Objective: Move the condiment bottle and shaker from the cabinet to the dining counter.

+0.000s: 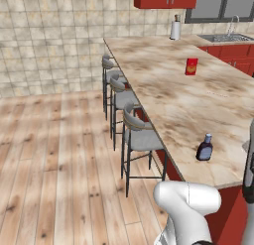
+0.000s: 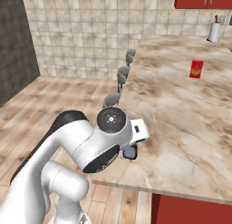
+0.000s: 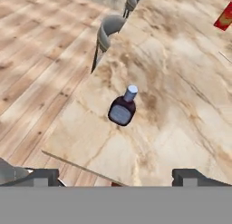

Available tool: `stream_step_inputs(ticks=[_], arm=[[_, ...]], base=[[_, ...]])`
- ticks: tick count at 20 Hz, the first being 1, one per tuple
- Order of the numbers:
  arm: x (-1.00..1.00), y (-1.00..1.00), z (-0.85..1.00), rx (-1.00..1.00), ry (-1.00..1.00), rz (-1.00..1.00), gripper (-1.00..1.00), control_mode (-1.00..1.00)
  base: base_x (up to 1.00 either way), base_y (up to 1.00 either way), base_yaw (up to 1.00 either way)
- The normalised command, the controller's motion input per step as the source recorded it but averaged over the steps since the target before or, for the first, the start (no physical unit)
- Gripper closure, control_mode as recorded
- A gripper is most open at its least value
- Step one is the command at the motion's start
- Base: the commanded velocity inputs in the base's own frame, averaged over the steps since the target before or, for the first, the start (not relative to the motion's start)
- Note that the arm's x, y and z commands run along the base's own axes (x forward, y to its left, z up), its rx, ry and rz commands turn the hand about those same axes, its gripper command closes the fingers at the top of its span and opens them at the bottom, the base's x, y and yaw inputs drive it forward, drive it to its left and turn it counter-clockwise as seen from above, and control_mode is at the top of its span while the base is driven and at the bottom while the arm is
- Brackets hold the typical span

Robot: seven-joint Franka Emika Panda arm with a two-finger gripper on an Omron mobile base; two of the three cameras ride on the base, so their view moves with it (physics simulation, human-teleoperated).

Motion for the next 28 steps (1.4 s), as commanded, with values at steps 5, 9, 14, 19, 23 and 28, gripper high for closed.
stream_step_inputs(ticks=[5,9,14,19,23,28], arm=[[0.0,0.38,0.0,-0.03,0.13,-0.28,-1.0,-1.0],[0.0,0.39,0.0,0.0,0.02,-0.27,-1.0,-1.0],[0.0,0.46,0.05,0.0,0.0,-0.25,-1.0,-1.0],[0.01,0.59,0.18,0.01,-0.05,-0.22,-1.0,-1.0],[0.08,0.47,0.32,0.05,-0.02,-0.07,-1.0,-1.0],[0.0,0.26,0.29,0.07,0.0,0.0,-1.0,-1.0]], base=[[0.0,0.0,0.0],[0.0,0.0,0.0],[0.0,0.0,0.0],[0.0,0.0,0.0],[0.0,0.0,0.0],[0.0,0.0,0.0]])
